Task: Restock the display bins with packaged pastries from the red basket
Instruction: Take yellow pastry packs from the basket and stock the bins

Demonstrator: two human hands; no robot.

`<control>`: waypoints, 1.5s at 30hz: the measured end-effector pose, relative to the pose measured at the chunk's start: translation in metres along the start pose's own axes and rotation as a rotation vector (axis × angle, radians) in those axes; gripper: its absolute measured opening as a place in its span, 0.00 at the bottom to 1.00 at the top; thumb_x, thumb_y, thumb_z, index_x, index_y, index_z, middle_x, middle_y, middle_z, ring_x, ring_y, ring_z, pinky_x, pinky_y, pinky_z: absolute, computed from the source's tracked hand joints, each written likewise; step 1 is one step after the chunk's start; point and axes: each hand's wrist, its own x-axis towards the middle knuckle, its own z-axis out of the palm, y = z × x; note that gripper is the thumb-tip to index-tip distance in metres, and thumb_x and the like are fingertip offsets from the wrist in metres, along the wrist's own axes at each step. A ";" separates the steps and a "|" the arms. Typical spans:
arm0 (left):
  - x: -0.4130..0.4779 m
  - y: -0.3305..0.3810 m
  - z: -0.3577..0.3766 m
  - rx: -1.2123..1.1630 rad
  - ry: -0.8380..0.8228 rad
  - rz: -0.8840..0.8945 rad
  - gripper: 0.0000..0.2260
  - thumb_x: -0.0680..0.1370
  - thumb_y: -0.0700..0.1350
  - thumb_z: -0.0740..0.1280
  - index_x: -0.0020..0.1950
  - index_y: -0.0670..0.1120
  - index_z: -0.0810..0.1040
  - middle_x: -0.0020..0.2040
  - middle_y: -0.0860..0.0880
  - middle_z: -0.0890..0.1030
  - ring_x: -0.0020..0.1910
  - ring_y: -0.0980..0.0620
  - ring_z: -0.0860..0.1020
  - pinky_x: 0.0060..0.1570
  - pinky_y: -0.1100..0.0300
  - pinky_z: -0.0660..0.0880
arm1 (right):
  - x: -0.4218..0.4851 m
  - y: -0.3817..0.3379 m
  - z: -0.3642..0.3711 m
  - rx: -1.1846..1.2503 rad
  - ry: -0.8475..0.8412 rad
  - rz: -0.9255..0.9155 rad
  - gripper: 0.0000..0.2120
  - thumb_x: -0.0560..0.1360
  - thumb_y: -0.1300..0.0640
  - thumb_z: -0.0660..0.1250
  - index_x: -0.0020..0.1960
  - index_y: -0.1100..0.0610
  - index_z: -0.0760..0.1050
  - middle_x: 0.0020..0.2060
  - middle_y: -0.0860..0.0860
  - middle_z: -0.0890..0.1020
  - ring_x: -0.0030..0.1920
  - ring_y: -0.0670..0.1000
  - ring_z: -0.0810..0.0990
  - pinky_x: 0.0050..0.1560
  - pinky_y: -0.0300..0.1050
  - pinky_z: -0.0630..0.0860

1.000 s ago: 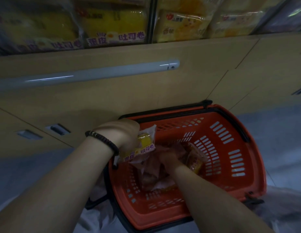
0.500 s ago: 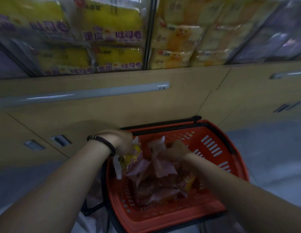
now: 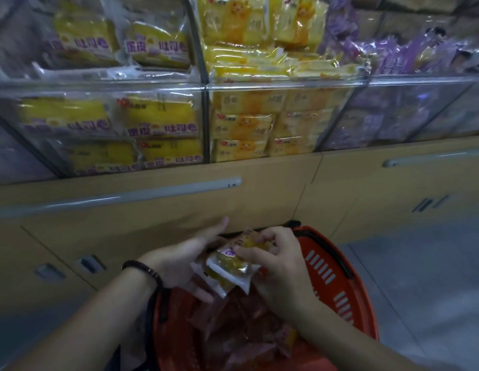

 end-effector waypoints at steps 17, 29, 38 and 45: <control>0.017 -0.011 0.026 -0.069 0.093 0.293 0.24 0.75 0.53 0.75 0.69 0.57 0.72 0.59 0.42 0.87 0.58 0.37 0.85 0.61 0.39 0.81 | 0.014 0.001 -0.019 1.032 -0.187 1.213 0.23 0.73 0.41 0.77 0.63 0.48 0.80 0.58 0.48 0.86 0.58 0.52 0.86 0.58 0.62 0.83; 0.003 -0.018 0.018 0.185 0.201 0.424 0.17 0.83 0.45 0.70 0.68 0.64 0.80 0.67 0.58 0.81 0.62 0.43 0.83 0.58 0.41 0.81 | 0.025 0.020 -0.049 0.873 -0.380 1.048 0.09 0.77 0.63 0.76 0.55 0.65 0.82 0.40 0.52 0.88 0.39 0.50 0.88 0.37 0.42 0.83; -0.044 -0.016 -0.001 0.291 0.269 0.395 0.27 0.71 0.50 0.81 0.67 0.49 0.76 0.61 0.45 0.85 0.59 0.41 0.85 0.62 0.34 0.78 | 0.032 0.010 -0.093 0.832 -0.350 0.764 0.08 0.77 0.63 0.75 0.56 0.57 0.84 0.50 0.58 0.87 0.47 0.59 0.89 0.44 0.56 0.86; -0.155 0.021 0.001 0.676 0.325 0.540 0.12 0.78 0.44 0.76 0.60 0.55 0.84 0.58 0.58 0.86 0.57 0.58 0.84 0.57 0.59 0.81 | 0.061 -0.027 -0.143 0.831 -0.476 0.506 0.18 0.79 0.64 0.72 0.68 0.54 0.80 0.56 0.56 0.88 0.56 0.59 0.87 0.58 0.59 0.84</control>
